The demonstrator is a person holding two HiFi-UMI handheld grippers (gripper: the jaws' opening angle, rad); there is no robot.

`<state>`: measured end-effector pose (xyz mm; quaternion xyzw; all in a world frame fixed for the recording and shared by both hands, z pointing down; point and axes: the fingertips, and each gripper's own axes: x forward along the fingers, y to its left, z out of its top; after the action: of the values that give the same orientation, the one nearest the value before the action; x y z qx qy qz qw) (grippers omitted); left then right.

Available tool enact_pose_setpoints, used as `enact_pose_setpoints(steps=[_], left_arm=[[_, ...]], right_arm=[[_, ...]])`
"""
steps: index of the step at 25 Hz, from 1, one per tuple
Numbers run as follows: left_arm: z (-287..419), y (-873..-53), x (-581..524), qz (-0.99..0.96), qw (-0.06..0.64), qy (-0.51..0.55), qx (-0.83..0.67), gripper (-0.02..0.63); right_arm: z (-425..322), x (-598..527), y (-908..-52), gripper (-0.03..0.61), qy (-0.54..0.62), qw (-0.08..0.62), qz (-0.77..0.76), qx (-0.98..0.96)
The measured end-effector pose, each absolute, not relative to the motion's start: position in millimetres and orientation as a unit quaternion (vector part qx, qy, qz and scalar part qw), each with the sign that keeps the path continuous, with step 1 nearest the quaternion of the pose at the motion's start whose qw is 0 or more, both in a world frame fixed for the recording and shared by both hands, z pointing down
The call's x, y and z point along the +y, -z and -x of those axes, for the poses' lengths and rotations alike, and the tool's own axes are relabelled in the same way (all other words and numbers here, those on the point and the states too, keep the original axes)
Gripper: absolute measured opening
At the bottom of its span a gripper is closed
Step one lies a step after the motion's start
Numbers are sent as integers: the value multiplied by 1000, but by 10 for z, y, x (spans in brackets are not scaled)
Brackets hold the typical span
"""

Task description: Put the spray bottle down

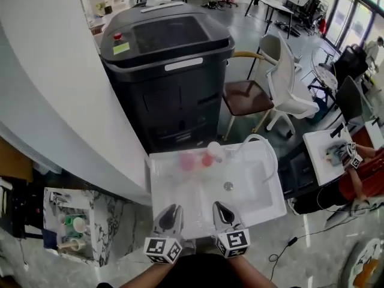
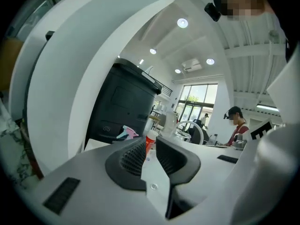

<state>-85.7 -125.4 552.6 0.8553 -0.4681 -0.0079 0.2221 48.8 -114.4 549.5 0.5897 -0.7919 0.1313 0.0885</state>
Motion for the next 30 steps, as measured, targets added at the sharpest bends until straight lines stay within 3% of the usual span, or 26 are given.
enact_pose_setpoints(steps=[4,16,30], left_arm=[[890,-5571,-750,-868,220,-31,-444,32],[954,-5447,-218,-877,187,-64,-439,29],[734,-5232,-289,-848,172,-53,-500,28]], right_arm=[[-352,-674,-5447,-2,-131,92,-601,-783],[-1,-177,-5369,-3,-126,108,-561,-811],[-443,-152,-5210,-3,-111,111,-540,-827]])
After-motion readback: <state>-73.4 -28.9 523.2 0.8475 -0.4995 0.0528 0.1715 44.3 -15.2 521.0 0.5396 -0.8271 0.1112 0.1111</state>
